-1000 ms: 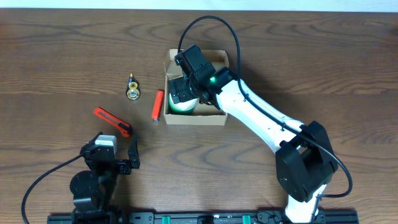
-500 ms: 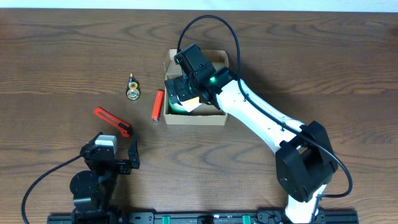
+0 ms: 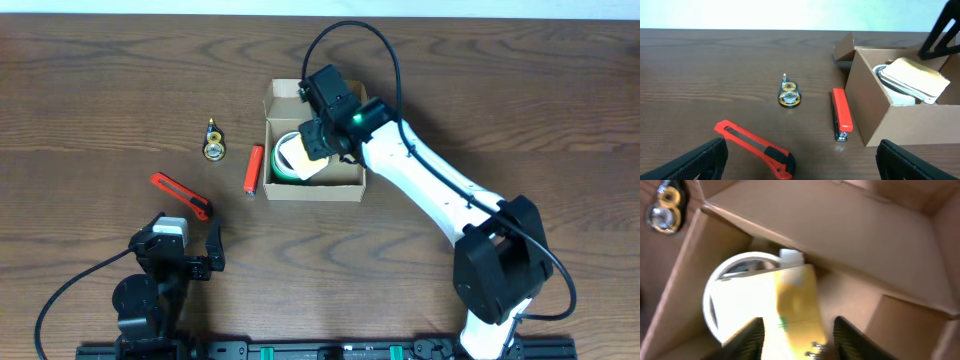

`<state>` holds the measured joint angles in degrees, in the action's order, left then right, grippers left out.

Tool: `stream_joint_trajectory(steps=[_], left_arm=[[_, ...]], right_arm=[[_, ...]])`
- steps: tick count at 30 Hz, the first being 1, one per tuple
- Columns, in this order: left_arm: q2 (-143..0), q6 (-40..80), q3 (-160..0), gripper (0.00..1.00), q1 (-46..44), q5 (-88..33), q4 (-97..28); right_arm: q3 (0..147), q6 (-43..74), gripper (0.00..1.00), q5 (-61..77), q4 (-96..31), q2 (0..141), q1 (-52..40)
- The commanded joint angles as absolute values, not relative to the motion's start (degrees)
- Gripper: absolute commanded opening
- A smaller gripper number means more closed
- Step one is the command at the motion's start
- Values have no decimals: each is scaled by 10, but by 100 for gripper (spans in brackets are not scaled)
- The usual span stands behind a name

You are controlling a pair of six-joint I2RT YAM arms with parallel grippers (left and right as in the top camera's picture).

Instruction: Pack container

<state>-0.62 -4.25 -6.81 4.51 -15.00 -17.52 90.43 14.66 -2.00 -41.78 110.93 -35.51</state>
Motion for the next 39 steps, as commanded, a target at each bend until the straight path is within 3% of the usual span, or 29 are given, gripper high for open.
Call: stream_joint_trajectory(steps=[1, 4, 22, 39], left_arm=[[-3, -36, -55, 95, 49, -148, -177], [-3, -36, -55, 95, 49, -148, -177], [-3, -36, -55, 95, 49, -148, -177], [-3, -36, -55, 96, 49, -148, -177]], right_arm=[[914, 147, 20, -37, -421, 1098, -350], [905, 147, 2, -55, -420, 1098, -348], [841, 145, 1, -94, -394, 1098, -330], [837, 145, 1, 6, -386, 1115, -335]])
